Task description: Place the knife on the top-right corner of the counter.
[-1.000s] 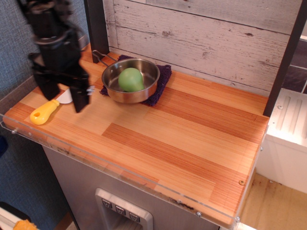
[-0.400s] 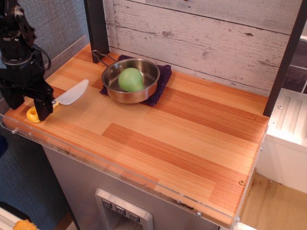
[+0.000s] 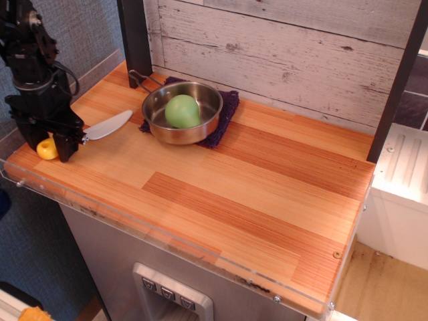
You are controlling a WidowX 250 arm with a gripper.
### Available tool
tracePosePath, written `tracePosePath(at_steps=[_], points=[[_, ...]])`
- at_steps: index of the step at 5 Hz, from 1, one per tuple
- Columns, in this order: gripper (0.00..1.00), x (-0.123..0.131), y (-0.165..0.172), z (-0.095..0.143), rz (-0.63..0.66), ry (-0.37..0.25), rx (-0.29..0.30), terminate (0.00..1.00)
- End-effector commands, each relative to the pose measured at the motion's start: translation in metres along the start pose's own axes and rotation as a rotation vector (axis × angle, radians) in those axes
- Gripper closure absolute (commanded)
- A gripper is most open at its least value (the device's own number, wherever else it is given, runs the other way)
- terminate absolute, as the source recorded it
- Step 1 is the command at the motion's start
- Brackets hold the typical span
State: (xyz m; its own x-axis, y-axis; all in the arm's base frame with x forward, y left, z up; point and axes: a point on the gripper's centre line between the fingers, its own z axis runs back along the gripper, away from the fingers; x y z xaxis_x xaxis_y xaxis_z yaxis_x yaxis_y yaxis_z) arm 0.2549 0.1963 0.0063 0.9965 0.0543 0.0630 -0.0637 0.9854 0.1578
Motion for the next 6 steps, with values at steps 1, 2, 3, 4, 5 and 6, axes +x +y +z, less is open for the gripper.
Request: tracePosePath(at_steps=[1,2,3,4,5,6], points=[[1.0,-0.014,-0.003,0.037,0.078,-0.085,-0.087,0.0],[1.0,-0.021,-0.013,0.079,0.136,-0.182,-0.082,0.0],[1.0,-0.014,-0.055,0.113,0.108,-0.143,-0.152,0.0],[1.0,-0.003,-0.105,0.119,-0.001,-0.083,-0.177,0.0],[1.0,0.006,-0.158,0.117,-0.099,-0.027,-0.214,0.0],[1.0,0.021,-0.21,0.111,-0.131,0.029,-0.254,0.0]])
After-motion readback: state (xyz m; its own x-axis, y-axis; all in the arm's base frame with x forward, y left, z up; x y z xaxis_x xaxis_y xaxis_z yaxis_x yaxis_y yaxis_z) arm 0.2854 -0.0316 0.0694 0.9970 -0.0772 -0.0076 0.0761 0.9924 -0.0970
